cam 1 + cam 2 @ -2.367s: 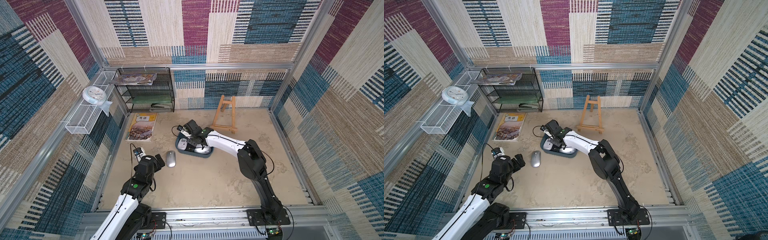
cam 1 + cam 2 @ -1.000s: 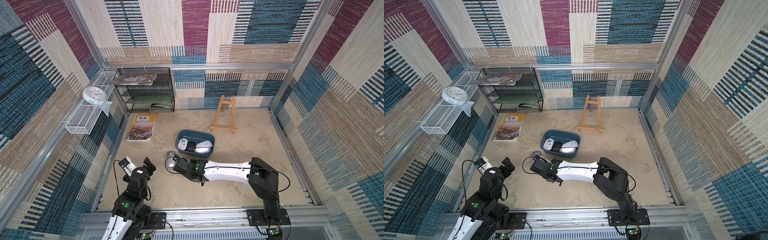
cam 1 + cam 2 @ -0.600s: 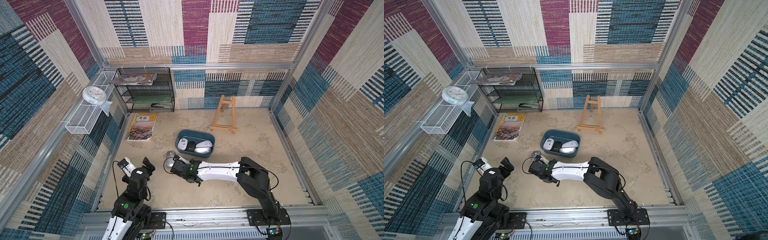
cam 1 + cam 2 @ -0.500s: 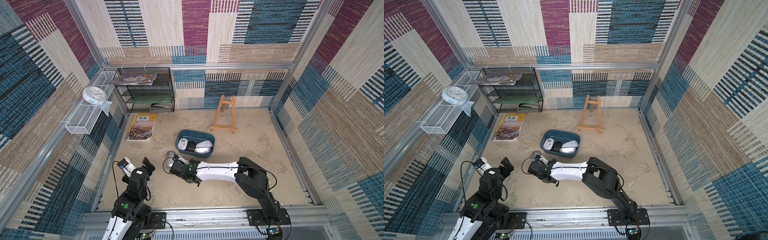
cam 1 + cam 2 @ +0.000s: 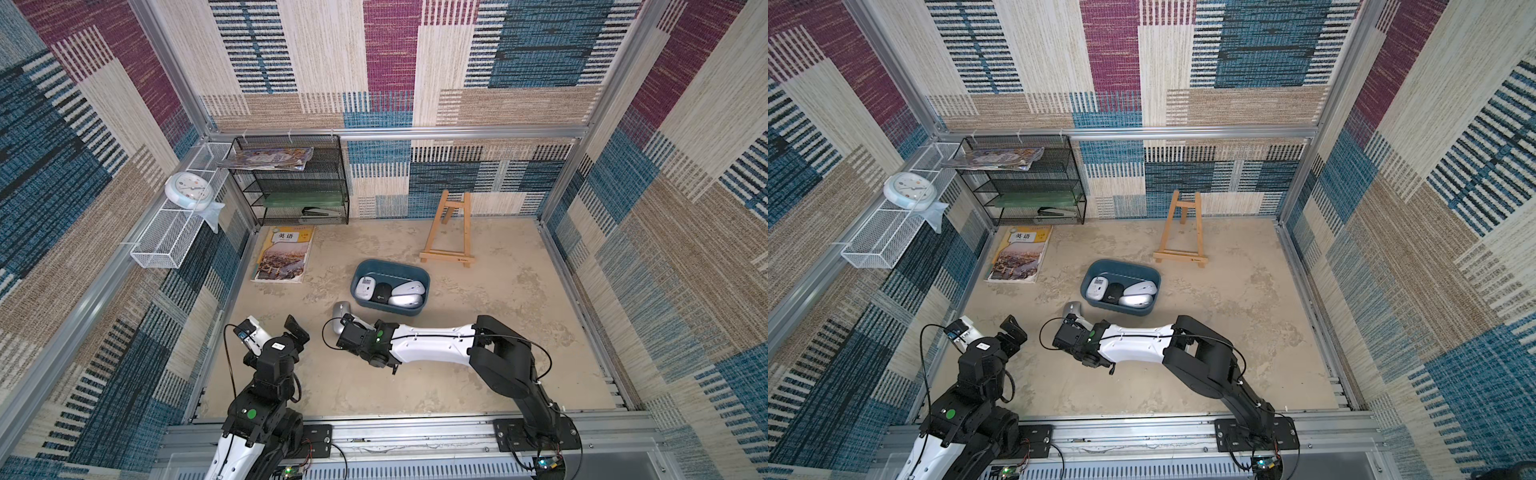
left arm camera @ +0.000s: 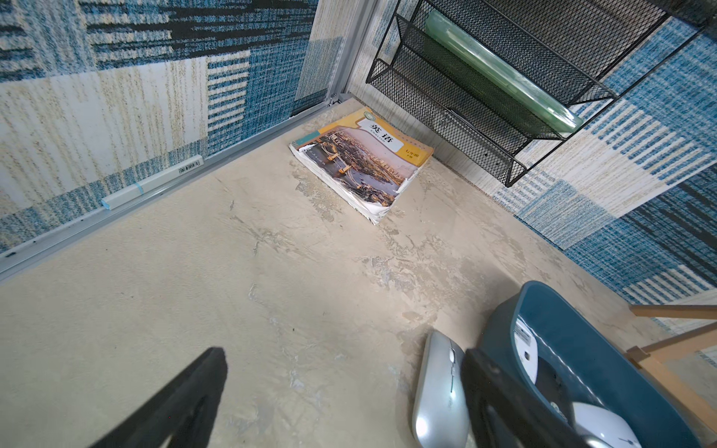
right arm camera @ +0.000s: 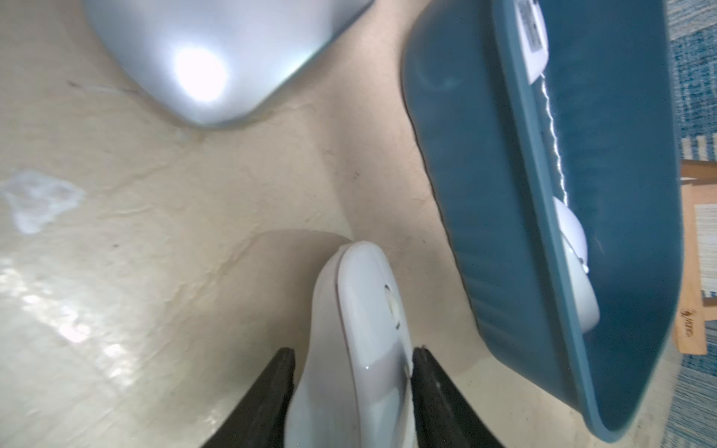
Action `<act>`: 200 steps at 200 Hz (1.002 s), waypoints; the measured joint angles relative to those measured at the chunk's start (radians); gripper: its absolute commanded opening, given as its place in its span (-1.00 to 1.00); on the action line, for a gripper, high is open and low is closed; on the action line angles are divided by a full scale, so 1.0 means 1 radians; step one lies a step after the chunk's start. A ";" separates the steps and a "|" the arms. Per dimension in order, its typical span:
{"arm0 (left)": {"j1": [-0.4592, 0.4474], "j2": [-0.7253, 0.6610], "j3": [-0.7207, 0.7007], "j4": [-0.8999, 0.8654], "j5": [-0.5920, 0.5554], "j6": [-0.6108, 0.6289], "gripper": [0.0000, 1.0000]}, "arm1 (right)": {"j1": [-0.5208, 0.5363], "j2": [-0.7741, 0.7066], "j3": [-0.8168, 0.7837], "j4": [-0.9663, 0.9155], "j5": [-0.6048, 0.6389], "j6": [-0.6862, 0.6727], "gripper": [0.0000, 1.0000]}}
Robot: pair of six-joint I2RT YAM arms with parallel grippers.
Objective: Take out the mouse from the storage box
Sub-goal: Place the mouse at the center of the board.
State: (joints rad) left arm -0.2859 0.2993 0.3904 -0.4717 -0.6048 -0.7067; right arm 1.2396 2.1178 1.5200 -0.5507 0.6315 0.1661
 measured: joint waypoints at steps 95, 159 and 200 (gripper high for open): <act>0.000 0.021 -0.006 0.011 0.009 0.000 0.96 | -0.003 -0.112 -0.060 0.089 -0.093 -0.002 0.19; 0.000 0.138 -0.013 0.077 0.153 0.006 0.97 | -0.090 -0.397 -0.234 0.188 -0.071 0.020 0.24; 0.000 0.413 0.119 0.101 0.362 -0.023 0.97 | -0.192 -0.542 -0.357 0.231 -0.090 0.047 0.34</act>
State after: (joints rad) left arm -0.2859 0.7120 0.5098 -0.3702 -0.2424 -0.7292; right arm 1.0481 1.5761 1.1633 -0.3195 0.5419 0.2134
